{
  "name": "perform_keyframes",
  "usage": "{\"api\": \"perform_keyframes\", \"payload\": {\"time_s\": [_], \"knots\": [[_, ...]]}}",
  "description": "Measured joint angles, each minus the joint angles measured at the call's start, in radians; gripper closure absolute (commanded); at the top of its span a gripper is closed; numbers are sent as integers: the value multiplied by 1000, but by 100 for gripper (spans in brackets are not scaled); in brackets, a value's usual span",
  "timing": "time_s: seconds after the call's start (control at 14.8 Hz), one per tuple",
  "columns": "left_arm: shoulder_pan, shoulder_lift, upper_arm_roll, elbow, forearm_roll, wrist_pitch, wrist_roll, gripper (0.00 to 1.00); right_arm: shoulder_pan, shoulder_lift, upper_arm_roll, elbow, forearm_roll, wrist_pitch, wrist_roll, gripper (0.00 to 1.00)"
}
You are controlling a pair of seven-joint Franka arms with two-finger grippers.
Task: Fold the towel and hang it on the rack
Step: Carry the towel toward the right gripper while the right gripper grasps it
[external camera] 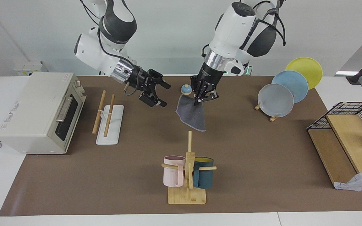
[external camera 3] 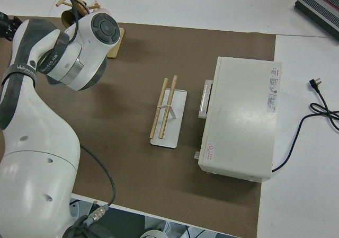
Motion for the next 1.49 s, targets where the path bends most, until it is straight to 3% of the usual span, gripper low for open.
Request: {"api": "perform_keyframes", "payload": {"time_s": [0.27,0.74,1.02,1.08,1.22,1.29,1.49], "knots": [[-15,-1,0,0,8,6,-2,100,63,17,2,-1,0,93,9,0],[-16,-1,0,0,9,7,-2,100,66,51,0,-1,0,128,-26,0],[-16,-1,0,0,9,8,-4,100,100,75,3,-1,0,191,-41,24],[-16,-1,1,0,9,8,-4,100,106,76,3,-1,0,198,-41,43],[-16,-1,1,0,9,8,-4,100,110,76,4,-1,0,200,-46,93],[-16,-1,1,0,9,8,-5,100,110,76,4,-1,0,200,-55,100],[-16,-1,1,0,9,8,-8,100,109,76,3,-1,0,200,-82,100]]}}
